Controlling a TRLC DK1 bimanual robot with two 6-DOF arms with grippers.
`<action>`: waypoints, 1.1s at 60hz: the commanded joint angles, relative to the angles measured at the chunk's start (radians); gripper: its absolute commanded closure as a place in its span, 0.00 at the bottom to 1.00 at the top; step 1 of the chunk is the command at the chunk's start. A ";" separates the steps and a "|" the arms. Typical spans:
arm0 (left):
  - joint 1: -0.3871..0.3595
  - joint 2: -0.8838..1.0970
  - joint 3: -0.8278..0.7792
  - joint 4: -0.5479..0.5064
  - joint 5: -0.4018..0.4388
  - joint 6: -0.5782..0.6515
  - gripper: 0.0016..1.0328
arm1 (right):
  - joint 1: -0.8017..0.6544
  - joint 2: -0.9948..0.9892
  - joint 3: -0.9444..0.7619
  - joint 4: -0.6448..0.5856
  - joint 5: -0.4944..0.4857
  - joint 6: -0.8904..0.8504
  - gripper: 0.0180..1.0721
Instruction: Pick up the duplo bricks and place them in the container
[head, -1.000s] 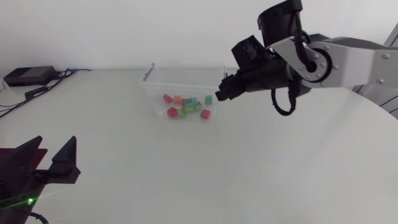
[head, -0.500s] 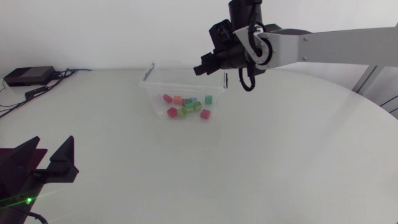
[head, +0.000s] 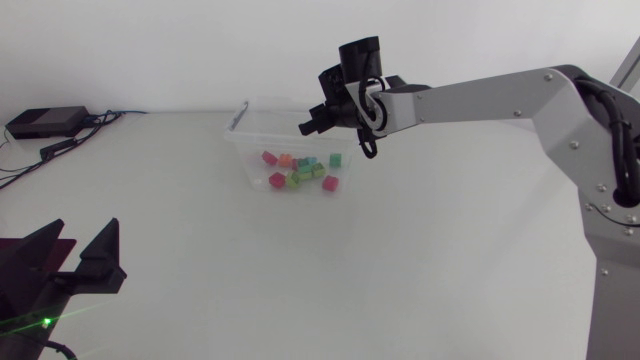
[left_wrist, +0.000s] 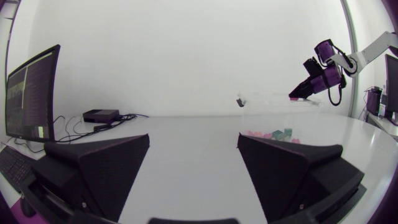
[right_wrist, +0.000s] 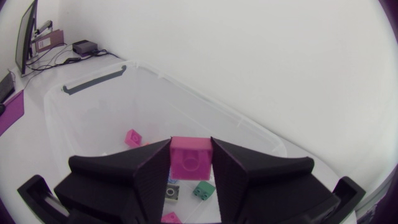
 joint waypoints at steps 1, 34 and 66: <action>0.007 -0.010 -0.014 -0.011 -0.004 -0.027 0.04 | -0.003 0.007 0.029 0.030 0.015 0.018 0.81; 0.010 -0.010 -0.014 -0.007 -0.004 -0.024 0.04 | -0.017 -0.159 -0.040 -0.006 0.061 0.028 0.04; 0.009 -0.010 -0.016 -0.005 -0.004 -0.020 0.04 | -0.235 -0.703 -0.628 0.134 0.061 0.016 0.04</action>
